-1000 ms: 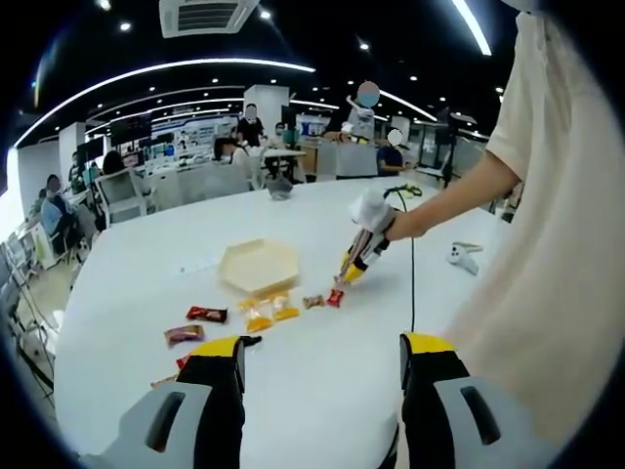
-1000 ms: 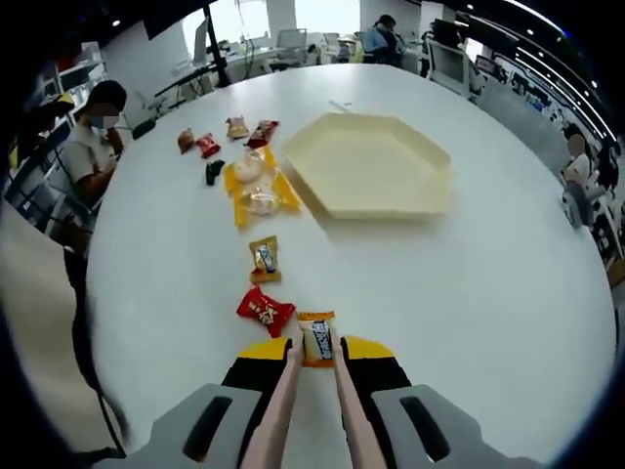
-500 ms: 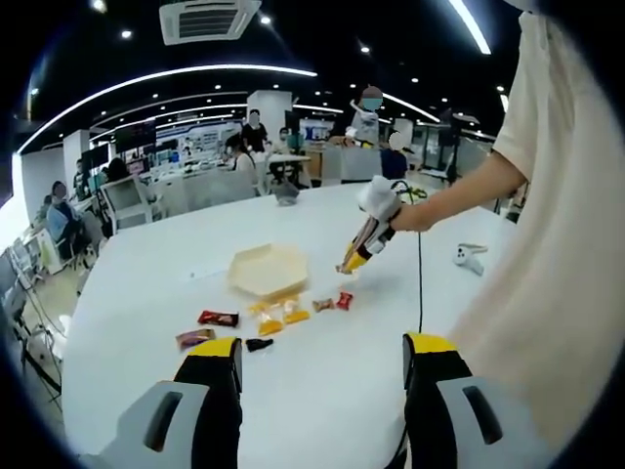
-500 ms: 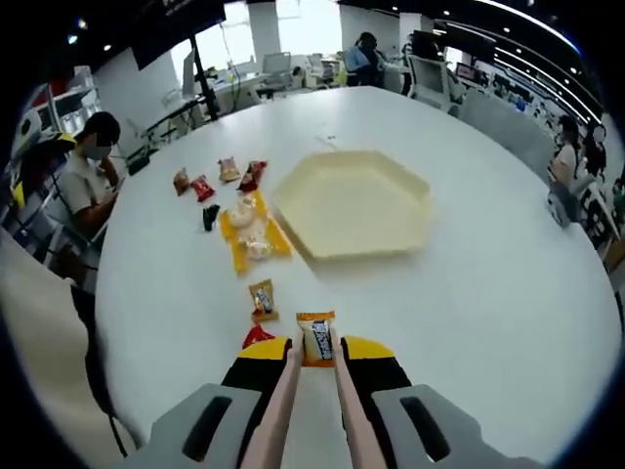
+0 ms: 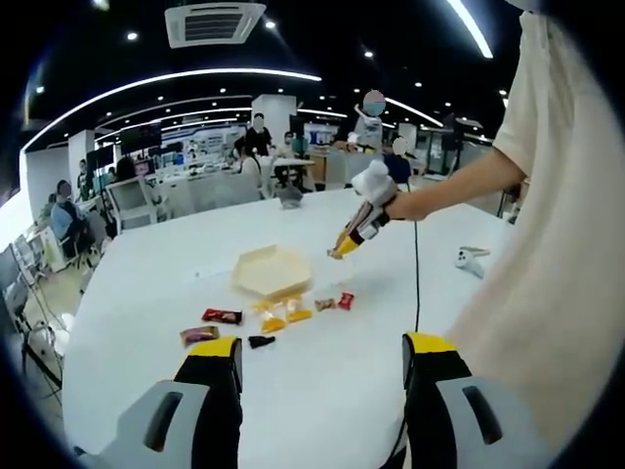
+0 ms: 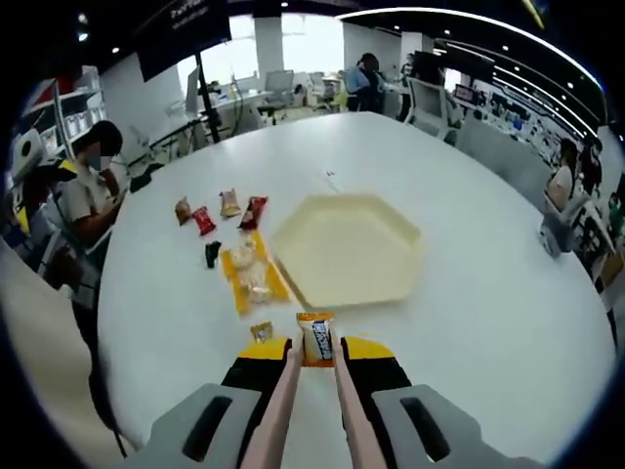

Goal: Place the target food into the container with the food tongs after gripping and lifting it, then release it inside without dropping or visibly crushing the food.

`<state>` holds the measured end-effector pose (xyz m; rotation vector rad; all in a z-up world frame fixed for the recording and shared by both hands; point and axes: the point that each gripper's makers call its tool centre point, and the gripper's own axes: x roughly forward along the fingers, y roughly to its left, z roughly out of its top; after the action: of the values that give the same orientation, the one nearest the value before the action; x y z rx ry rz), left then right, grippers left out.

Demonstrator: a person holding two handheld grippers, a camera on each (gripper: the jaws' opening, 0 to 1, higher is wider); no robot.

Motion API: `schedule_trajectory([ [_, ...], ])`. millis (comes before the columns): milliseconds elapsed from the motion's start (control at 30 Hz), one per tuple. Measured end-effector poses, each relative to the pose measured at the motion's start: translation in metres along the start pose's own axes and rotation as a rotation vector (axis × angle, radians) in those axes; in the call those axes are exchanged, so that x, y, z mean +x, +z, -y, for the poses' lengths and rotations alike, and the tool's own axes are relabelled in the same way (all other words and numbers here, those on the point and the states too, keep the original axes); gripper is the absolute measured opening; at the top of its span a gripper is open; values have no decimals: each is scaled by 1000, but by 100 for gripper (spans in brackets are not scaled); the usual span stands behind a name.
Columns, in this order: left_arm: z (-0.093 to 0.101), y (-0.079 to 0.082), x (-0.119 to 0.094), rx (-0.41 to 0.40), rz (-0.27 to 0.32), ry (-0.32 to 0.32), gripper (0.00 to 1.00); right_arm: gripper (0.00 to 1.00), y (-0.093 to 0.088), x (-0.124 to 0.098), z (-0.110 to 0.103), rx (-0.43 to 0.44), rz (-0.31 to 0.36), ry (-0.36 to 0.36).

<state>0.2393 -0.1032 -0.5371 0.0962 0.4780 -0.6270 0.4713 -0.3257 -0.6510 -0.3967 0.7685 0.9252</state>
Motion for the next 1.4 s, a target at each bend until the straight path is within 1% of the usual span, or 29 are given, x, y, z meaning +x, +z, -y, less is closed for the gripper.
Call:
schedule_trajectory([
  [233,-2,-2,-6,-5,7,10,65,19,15,2,-5,-27,2,7],
  [267,-3,-3,-9,-7,10,15,65,19,21,3,-6,-37,0,12],
  [300,-3,-3,-10,-9,10,17,65,19,21,3,-6,-39,0,11],
  [333,-3,-4,-11,-10,11,19,65,19,26,3,-6,-44,0,11],
  [433,-4,-4,-12,-10,12,21,65,19,28,3,-6,-46,1,12],
  [467,-6,-6,-15,-15,12,29,65,19,35,4,-5,-59,3,9],
  [667,-8,-7,-19,-22,15,40,65,19,48,6,-3,-74,10,5],
  [900,-9,-5,-20,-27,20,45,65,19,58,7,1,-85,25,-5],
  [1167,-10,-5,-20,-35,23,45,65,19,62,9,6,-76,24,-14],
  [1400,-13,-6,-21,-39,24,48,65,19,70,11,9,-77,31,-17],
])
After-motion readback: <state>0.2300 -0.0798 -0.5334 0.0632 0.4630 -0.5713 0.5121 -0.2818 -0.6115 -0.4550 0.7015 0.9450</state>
